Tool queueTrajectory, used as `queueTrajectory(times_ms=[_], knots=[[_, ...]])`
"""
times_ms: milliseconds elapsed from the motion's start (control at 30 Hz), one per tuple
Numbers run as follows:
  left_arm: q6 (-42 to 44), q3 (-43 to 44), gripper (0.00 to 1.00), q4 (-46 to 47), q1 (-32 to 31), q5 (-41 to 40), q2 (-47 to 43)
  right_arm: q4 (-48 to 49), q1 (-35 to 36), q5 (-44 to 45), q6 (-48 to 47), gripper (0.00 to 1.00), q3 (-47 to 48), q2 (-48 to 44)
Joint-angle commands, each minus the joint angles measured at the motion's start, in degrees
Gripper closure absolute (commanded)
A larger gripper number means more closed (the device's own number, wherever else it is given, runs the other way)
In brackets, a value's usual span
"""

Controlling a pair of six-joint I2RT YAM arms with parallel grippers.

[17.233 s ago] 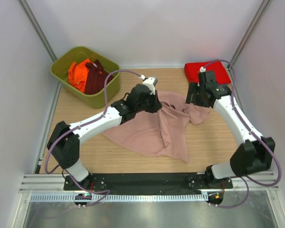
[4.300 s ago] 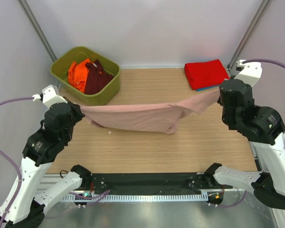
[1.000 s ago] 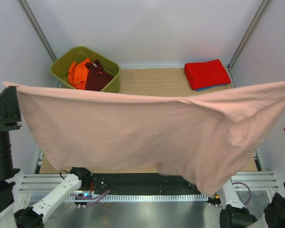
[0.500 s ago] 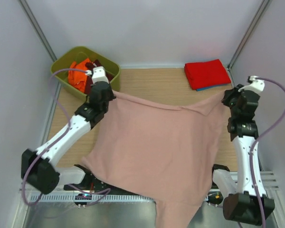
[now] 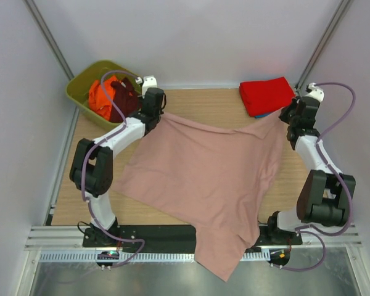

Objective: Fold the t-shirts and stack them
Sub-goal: Flatten the tshirt out, then fold the tshirt

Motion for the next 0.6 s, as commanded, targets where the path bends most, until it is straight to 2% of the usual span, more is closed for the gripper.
queueTrajectory(times_ms=[0,333,567], knots=[[1.7,5.8,1.00,3.1,2.2,-1.0,3.5,6.2,-0.3,-1.1,-0.3,0.99,5.9,3.2],[2.1,11.8,1.00,1.4,5.3,2.3,8.9,5.3,-0.3,-4.6,0.3,0.99,10.7,9.6],[2.1,11.8,1.00,-0.4,5.3,4.8,8.9,-4.2,0.8,-0.3,2.5,0.99,11.0,5.1]])
